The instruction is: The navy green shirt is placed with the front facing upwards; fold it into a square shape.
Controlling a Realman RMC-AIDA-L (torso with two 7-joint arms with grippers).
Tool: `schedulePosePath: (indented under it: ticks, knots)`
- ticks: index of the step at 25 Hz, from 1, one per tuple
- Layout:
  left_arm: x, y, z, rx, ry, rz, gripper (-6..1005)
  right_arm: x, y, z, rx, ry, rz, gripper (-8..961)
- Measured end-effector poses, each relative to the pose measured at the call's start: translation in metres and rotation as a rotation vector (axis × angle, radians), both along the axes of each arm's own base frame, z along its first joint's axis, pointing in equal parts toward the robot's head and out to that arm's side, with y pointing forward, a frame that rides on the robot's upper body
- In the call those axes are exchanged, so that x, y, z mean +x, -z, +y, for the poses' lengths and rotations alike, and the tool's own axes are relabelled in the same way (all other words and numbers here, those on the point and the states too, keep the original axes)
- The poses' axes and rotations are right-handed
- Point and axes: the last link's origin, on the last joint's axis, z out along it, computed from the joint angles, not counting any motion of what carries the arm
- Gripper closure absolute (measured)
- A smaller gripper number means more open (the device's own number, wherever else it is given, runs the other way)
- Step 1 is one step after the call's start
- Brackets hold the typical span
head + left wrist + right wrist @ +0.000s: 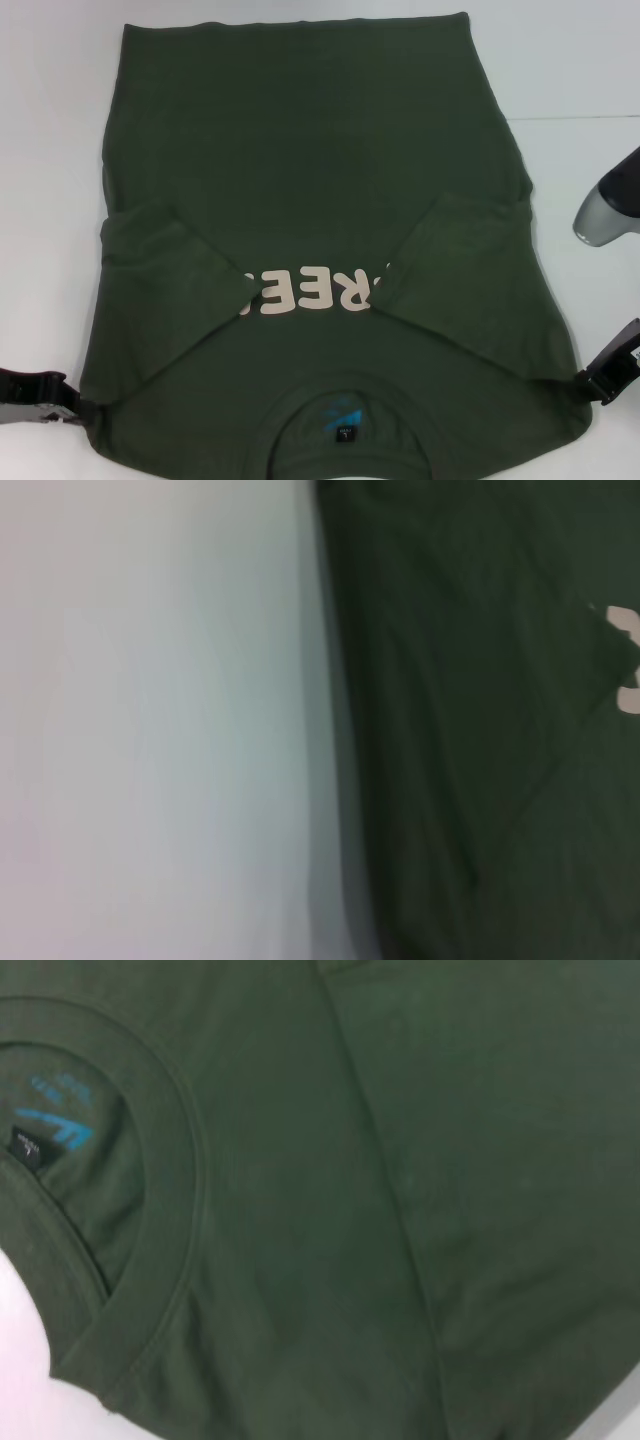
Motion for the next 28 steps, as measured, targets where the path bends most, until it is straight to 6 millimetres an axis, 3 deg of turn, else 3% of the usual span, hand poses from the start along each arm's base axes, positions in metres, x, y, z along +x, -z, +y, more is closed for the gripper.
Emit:
schedulePosePath:
  ticks: [7,18,28]
  knots:
    - [-0.007,-0.001,-0.004,0.008,0.189,-0.005,979,0.015,-0.010,-0.007,0.069,-0.010,0.170,912]
    - [-0.026,0.003,-0.027,0.157,0.475,-0.153,980,0.085,-0.021,-0.059,0.335,-0.107,0.650,912]
    - [-0.027,0.003,-0.041,0.161,0.566,-0.181,980,0.111,-0.018,-0.096,0.474,-0.281,0.775,913]
